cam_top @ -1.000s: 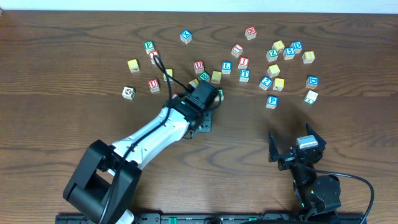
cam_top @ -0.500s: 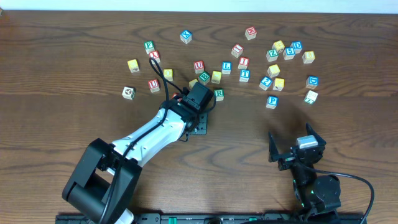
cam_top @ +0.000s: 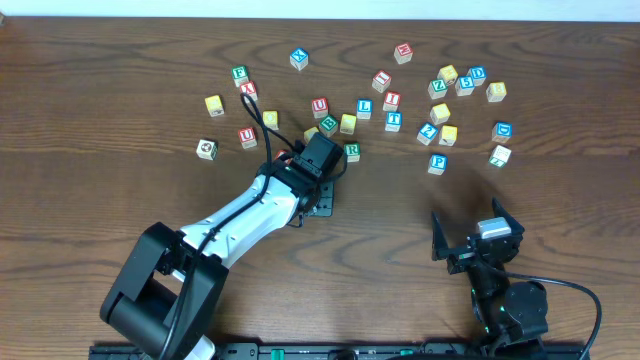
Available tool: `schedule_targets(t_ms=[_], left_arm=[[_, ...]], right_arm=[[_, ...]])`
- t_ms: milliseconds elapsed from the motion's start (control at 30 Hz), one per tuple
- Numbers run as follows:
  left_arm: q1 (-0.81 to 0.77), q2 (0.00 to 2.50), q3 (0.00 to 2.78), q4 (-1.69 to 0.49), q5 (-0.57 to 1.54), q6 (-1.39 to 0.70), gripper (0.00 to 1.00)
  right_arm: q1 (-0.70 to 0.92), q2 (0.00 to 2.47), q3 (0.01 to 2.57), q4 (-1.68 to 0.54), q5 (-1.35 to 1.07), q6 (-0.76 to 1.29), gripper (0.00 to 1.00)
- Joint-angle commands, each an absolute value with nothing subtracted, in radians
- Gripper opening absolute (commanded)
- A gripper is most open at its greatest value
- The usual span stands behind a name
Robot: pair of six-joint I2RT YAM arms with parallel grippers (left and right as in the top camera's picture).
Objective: Spell out NEURIPS
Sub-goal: 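Lower the E block beside the N block, adjusting its position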
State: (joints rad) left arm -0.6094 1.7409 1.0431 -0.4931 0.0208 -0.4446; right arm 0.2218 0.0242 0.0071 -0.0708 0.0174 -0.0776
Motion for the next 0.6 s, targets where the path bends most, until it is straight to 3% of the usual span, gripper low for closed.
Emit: schedule_targets(t_ms=[0, 567], left_arm=[[-0.608, 1.728, 1.035, -0.480, 0.020, -0.409, 0.07], [-0.607, 1.728, 1.035, -0.450, 0.010, -0.384, 0.07]], right_arm=[[0.216, 0.020, 0.006, -0.075, 0.012, -0.076, 0.99], [0.216, 0.020, 0.006, -0.075, 0.012, -0.076, 0.99]])
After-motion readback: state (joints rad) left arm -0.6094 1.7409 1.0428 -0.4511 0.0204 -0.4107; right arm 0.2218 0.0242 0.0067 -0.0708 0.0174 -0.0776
